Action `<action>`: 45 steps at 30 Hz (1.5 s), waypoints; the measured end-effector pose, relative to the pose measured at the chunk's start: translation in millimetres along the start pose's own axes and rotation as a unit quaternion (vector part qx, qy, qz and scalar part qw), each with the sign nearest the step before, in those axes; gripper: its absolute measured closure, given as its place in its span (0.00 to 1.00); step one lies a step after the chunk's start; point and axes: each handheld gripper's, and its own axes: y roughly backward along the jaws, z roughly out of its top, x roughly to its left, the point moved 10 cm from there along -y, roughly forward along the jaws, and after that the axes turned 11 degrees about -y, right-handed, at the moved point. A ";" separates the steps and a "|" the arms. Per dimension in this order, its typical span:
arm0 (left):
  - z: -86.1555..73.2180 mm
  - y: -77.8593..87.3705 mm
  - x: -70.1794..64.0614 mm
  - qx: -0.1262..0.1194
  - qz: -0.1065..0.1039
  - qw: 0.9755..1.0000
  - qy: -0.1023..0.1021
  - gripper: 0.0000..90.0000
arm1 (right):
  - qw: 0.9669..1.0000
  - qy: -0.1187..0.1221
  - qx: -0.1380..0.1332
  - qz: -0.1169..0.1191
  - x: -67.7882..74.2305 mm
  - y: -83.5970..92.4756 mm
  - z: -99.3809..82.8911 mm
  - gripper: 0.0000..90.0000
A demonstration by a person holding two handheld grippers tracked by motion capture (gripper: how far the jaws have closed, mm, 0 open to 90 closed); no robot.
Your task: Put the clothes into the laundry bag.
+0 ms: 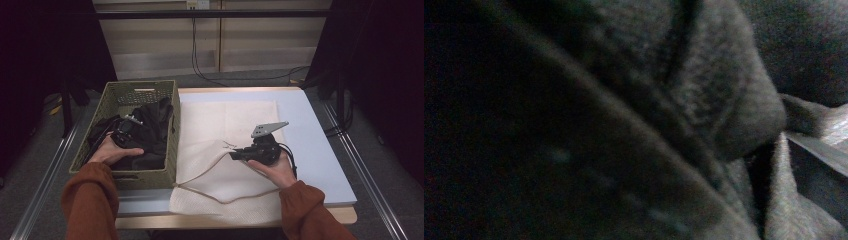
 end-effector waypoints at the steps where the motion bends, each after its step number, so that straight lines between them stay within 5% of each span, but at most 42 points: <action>1: -2.3 -0.3 1.1 0.015 0.009 1.000 -0.005 0.09 | 1.000 0.000 0.000 0.000 -0.1 0.1 0.2 0.95; 10: -1.5 1.6 -0.4 0.060 0.002 0.998 -0.004 0.51 | 1.000 0.002 -0.002 -0.002 1.0 1.5 0.9 0.96; 13: 1.1 3.5 -2.3 0.063 0.001 0.998 -0.008 0.60 | 1.000 0.002 -0.003 -0.001 1.5 0.8 1.1 0.95; 15: 3.0 3.2 -2.4 0.049 0.001 0.999 0.008 0.63 | 1.000 0.002 -0.004 -0.003 1.5 0.8 2.0 0.96; 19: 5.7 8.8 -0.7 0.048 0.012 0.999 -0.008 0.67 | 1.000 0.005 -0.004 -0.006 2.3 0.7 2.6 0.97; 26: 17.6 25.9 6.0 -0.020 0.029 0.999 0.033 0.70 | 1.000 -0.001 -0.006 -0.006 -0.1 0.9 3.3 0.97; 33: 25.8 41.7 9.5 -0.056 0.049 0.996 0.042 0.70 | 1.000 -0.005 -0.010 -0.005 -1.3 1.8 4.1 0.98; 45: 30.1 63.2 16.4 -0.127 0.075 0.986 0.080 0.70 | 1.000 -0.008 -0.011 -0.005 -2.7 2.8 3.8 0.98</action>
